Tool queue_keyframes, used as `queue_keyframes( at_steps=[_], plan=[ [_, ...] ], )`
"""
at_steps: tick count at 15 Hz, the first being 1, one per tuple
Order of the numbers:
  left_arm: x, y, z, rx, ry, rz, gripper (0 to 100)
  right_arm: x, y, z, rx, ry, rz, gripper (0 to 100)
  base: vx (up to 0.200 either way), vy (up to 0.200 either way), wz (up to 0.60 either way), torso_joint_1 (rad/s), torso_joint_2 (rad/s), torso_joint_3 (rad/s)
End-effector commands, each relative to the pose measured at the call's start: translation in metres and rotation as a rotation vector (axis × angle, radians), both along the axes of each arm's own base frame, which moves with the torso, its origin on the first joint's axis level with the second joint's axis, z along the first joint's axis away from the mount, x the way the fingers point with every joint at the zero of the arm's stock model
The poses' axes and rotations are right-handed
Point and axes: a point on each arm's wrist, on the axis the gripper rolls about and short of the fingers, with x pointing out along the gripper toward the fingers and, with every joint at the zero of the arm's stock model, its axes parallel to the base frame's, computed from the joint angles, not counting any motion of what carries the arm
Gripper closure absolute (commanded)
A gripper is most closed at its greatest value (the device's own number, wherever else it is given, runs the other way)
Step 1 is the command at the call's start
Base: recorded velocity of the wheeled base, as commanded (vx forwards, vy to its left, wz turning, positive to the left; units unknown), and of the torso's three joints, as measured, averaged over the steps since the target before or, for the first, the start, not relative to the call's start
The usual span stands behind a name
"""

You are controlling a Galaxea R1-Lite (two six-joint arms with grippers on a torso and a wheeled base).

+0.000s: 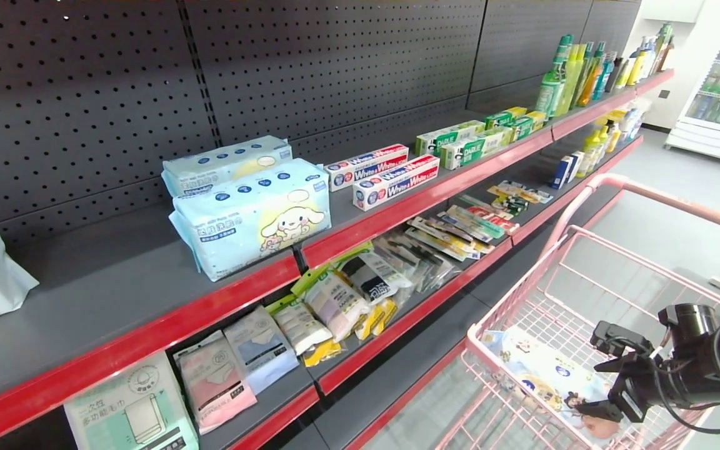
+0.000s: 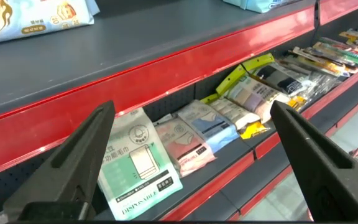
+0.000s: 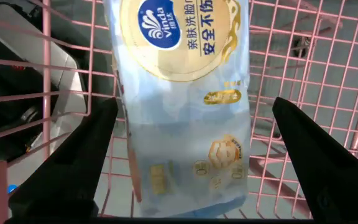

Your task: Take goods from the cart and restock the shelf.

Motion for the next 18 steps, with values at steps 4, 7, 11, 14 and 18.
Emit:
queue_keyframes(
  at_steps=[4,7,11,14,18],
  plan=[
    [0.0,0.0,0.0,0.0,0.001,0.001,0,-0.001,-0.001,-0.014,0.023,0.042,-0.002,0,0.0,0.0,0.0,-0.004,0.02,0.009],
    [0.0,0.0,0.0,0.0,0.001,0.001,0,0.005,0.009,-0.021,0.026,0.057,0.035,0,0.0,0.0,0.0,0.0,0.0,0.0],
    [0.0,0.0,0.0,0.0,0.001,0.001,0,0.006,0.011,-0.035,0.032,0.076,0.04,0,0.0,0.0,0.0,0.0,0.0,0.0],
    [0.0,0.0,0.0,0.0,0.002,0.001,0,0.008,0.012,-0.043,0.029,0.066,0.044,0,0.0,0.0,0.0,0.0,0.0,0.0],
    [0.0,0.0,0.0,0.0,0.002,0.001,0,0.008,0.015,-0.044,0.031,0.074,0.054,100,0.0,0.0,0.0,0.0,0.0,0.0]
  ],
)
